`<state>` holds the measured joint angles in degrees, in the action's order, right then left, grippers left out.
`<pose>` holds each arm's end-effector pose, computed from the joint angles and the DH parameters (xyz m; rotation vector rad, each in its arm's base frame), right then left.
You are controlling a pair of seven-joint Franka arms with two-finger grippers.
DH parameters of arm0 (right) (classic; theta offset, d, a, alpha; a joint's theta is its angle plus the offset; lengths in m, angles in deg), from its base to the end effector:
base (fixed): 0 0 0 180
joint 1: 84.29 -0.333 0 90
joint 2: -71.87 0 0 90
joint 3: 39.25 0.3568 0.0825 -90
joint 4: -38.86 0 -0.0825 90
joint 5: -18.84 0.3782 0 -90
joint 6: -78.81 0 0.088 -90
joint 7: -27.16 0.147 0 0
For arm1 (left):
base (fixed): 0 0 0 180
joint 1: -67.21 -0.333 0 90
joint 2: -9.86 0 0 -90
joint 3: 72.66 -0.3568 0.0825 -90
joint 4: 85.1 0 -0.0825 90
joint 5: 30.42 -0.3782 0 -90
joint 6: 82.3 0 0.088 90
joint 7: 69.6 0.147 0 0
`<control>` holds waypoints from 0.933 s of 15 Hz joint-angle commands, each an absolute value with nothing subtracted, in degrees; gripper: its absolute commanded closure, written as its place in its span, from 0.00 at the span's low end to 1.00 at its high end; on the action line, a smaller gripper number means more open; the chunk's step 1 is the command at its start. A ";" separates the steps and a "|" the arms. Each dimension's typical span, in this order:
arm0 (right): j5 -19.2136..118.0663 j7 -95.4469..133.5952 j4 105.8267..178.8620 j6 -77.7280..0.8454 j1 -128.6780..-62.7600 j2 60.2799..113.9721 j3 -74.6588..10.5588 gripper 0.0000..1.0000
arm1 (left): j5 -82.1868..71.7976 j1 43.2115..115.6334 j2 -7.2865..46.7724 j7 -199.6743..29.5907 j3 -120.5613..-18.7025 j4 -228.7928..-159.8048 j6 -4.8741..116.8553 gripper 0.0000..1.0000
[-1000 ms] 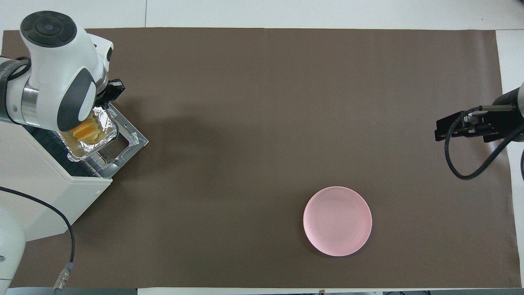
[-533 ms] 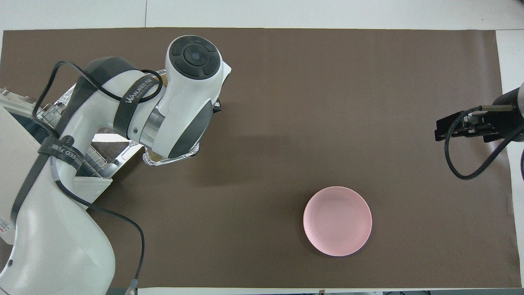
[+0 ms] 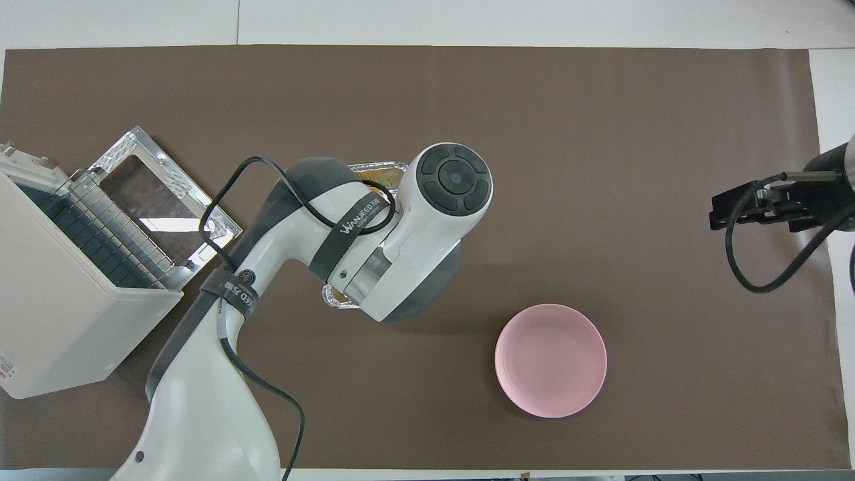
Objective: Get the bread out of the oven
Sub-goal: 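Pull the foil tray out and set it on the table center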
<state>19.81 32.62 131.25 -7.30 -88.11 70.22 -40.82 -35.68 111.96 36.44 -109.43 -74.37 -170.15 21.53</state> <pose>0.5268 0.0231 0.6160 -3.1255 0.0868 0.1280 0.5047 -0.4601 0.3956 -2.9727 0.1284 0.0522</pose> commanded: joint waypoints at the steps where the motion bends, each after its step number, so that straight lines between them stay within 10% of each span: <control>1: 18.92 33.14 132.11 -6.80 -87.28 69.32 -40.04 0.00 | -34.55 112.73 38.15 -108.27 -75.56 -171.49 24.47 1.00; 7: 18.93 33.05 132.02 -6.80 -87.28 69.32 -40.13 0.00 | -34.46 112.91 39.57 -108.71 -75.47 -173.34 28.26 1.00; 8: 19.01 33.14 132.02 -6.89 -87.28 69.32 -40.04 0.00 | -34.46 112.82 39.48 -109.23 -75.47 -173.26 28.00 0.84; 10: 19.01 33.05 132.11 -6.98 -87.11 69.32 -40.13 0.00 | -34.46 112.39 39.48 -109.59 -75.47 -173.25 27.65 0.04; 14: 19.54 30.69 133.76 -9.51 -85.52 68.71 -40.22 0.00 | -34.37 111.86 39.48 -109.50 -76.26 -170.80 24.93 0.00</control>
<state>19.81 32.39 131.31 -7.51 -86.85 70.21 -40.88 -35.53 111.86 40.45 -109.58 -75.41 -171.54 26.66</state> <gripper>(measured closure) 0.000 0.388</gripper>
